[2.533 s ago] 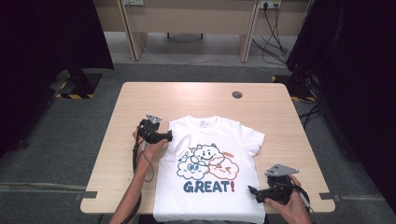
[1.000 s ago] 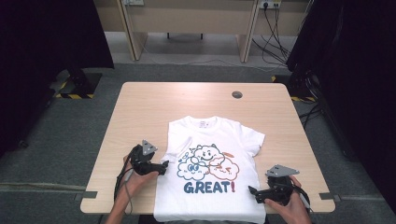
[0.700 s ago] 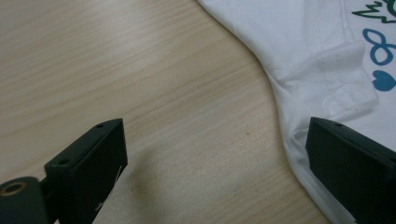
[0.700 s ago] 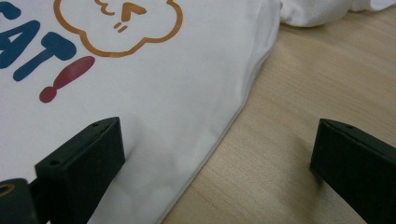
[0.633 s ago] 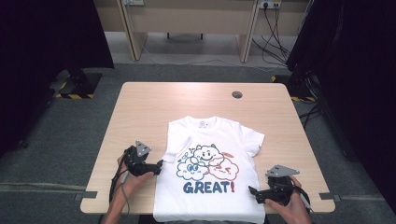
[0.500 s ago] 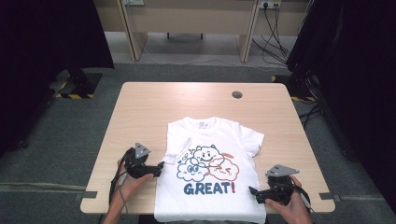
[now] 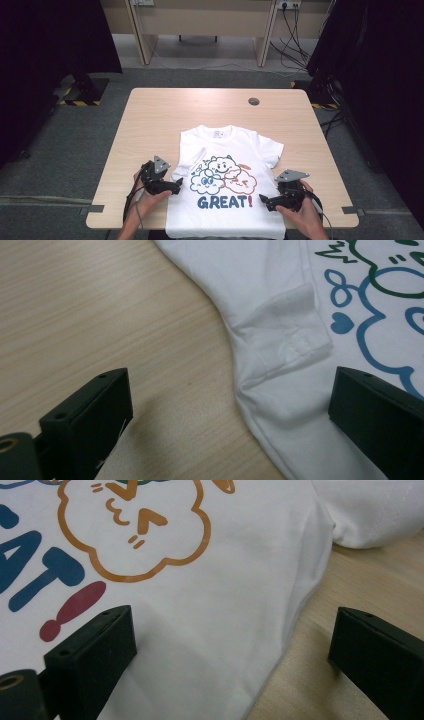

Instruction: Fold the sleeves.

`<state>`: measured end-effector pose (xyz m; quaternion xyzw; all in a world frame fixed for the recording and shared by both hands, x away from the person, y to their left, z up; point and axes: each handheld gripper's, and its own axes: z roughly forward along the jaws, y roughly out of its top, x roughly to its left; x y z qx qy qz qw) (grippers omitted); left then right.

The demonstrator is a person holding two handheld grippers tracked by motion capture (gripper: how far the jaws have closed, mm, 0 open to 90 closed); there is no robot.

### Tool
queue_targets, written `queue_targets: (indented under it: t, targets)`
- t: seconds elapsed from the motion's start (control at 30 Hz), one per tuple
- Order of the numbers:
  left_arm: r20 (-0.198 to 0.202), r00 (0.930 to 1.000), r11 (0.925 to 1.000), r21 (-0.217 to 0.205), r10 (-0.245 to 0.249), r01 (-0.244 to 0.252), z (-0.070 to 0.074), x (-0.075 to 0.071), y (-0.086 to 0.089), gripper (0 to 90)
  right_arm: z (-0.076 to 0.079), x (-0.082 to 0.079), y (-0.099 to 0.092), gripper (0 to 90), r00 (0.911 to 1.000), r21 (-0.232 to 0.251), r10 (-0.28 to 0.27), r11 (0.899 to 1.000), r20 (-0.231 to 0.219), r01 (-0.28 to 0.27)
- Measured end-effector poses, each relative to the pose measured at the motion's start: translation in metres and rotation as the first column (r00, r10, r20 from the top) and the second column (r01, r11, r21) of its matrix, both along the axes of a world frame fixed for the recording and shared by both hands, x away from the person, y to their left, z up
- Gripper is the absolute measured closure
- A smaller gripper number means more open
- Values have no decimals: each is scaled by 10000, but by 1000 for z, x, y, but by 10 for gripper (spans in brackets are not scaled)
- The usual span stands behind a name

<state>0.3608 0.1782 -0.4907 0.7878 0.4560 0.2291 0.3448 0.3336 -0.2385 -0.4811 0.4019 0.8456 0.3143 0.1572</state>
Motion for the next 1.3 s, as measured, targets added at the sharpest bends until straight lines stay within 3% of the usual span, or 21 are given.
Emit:
queue_targets:
  t: [0.27, 0.3, 0.4, 0.53, 0.6, 0.83, 0.9, 1.0, 1.1, 1.3]
  targets:
    - [-182, 9998, 9999, -153, -52, 49, 0, 3, 1, 30, 0, 2, -1, 61, 10000, 23, 21, 10000, 39, -22]
    - [-198, 9997, 9998, -181, -107, 103, 0, 3, 2, 34, 1, 1, -1, 106, 9999, 63, 54, 10000, 111, -55]
    - [-307, 9995, 9995, -295, -122, 113, 0, 5, 2, 39, 8, 2, -2, 102, 9985, 174, -111, 9998, 538, 102]
    - [-392, 9991, 9993, -359, -134, 120, 0, 5, 4, 34, 3, 5, -1, 81, 9997, -176, -22, 9998, 245, 26]
    - [-395, 9992, 9993, -351, -110, 96, 0, 5, 5, 31, -1, 6, -5, 68, 9998, 121, -160, 9998, 113, 158]
    - [-418, 9991, 9994, -332, -65, 51, 0, 5, 7, 22, 3, 5, -17, 68, 9993, -182, -292, 9994, -231, 288]
    - [-429, 9991, 9994, -339, -64, 50, 0, 5, 7, 20, 7, 6, -18, 77, 9998, -397, -192, 9990, -98, 188]
    - [-444, 9990, 9993, -364, -67, 51, -1, 6, 7, 17, 18, 11, -24, 76, 9986, 169, -469, 9988, 241, 465]
    - [-452, 9990, 9993, -369, -70, 54, -1, 6, 7, 14, 28, 24, -31, 67, 9952, 326, -831, 9961, 516, 815]
    - [-484, 9988, 9995, -327, -48, 32, -1, 6, 6, 0, 31, 54, -40, 36, 9914, 920, -1260, 9882, 363, 1222]
